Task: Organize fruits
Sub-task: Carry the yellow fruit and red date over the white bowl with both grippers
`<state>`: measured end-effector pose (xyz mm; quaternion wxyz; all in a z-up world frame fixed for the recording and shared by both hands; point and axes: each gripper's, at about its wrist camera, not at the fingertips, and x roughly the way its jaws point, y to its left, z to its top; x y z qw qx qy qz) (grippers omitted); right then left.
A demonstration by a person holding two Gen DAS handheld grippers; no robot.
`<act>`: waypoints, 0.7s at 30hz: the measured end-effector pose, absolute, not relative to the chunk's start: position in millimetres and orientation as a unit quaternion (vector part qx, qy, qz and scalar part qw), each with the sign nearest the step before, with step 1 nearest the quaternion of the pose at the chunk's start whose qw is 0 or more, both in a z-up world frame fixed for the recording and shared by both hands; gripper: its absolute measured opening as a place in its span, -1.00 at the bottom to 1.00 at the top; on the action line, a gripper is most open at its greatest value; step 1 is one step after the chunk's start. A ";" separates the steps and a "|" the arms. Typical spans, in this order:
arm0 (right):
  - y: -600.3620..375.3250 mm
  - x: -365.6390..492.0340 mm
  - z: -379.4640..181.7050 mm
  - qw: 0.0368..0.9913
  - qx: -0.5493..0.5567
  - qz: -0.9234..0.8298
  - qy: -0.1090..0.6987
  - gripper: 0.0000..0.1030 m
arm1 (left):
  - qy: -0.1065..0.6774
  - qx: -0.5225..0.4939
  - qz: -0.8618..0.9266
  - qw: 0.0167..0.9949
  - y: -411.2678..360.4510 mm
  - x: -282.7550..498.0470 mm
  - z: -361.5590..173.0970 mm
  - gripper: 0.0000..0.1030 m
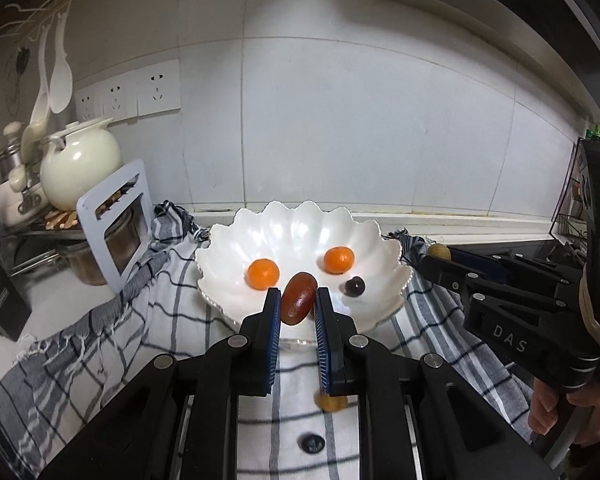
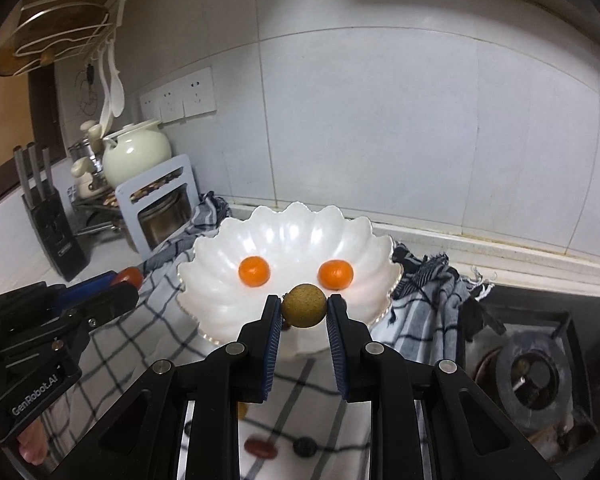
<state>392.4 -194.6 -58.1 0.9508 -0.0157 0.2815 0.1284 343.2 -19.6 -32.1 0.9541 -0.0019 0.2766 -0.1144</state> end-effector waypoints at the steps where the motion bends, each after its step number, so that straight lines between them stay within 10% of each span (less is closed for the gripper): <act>1: -194.4 397.3 -58.5 0.951 -0.015 0.127 0.283 -0.52 | 0.279 -0.002 -0.116 0.953 -19.7 349.5 -31.8 -0.65; 21: -199.4 487.9 -82.4 0.937 -0.031 0.101 0.332 -0.52 | 0.347 0.006 -0.120 0.930 -37.8 455.3 -62.5 -0.65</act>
